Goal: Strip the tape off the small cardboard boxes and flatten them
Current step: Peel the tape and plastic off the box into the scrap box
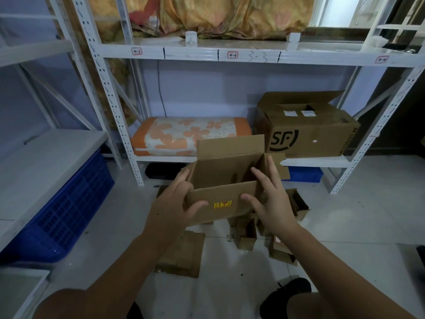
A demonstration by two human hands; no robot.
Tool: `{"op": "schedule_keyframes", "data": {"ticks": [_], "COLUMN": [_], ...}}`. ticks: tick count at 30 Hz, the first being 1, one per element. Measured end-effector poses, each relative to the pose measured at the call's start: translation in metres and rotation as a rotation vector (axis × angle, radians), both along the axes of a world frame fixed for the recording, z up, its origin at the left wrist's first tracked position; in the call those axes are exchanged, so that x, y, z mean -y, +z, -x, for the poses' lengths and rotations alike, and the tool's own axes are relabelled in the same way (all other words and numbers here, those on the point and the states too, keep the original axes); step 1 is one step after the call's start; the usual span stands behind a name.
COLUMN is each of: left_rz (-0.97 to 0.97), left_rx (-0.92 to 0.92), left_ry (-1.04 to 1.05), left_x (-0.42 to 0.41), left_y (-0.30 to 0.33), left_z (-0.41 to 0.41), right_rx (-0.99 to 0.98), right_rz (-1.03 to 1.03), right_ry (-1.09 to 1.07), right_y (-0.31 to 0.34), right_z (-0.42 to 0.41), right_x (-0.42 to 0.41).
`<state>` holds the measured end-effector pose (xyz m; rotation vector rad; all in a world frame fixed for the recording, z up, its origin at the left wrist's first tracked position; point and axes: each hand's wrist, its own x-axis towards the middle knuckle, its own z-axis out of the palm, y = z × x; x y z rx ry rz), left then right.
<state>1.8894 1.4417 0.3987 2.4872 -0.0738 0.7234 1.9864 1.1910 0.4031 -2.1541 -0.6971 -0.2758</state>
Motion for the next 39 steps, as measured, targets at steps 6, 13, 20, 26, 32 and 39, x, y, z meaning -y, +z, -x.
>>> {"op": "schedule_keyframes", "data": {"ticks": [6,13,20,26,32,39], "left_rz": [0.162,0.438,0.624,0.784,1.055,1.353], "left_rx": [0.127,0.028,0.084,0.054,-0.060,-0.279], "left_ry": [-0.077,0.014,0.132,0.156,0.141,0.052], "left_x": [0.025,0.033,0.029,0.006,-0.020,-0.025], "left_y": [0.000,0.008,0.017,0.020,0.020,0.026], "left_z": [0.007,0.010,-0.001,-0.009,-0.015,-0.017], "right_rx": [-0.160,-0.122,0.047,0.080,-0.396,-0.506], "right_rz": [0.019,0.092,0.141,0.106,-0.062,-0.253], "right_ry": [0.007,0.015,0.034,-0.034,0.000,-0.059], "right_y": [0.000,0.001,0.002,-0.007,-0.001,0.002], "right_z": [-0.009,-0.014,-0.020,-0.027,-0.038,-0.037], "right_x": [-0.007,-0.018,-0.023,-0.004,0.005,0.004]}}
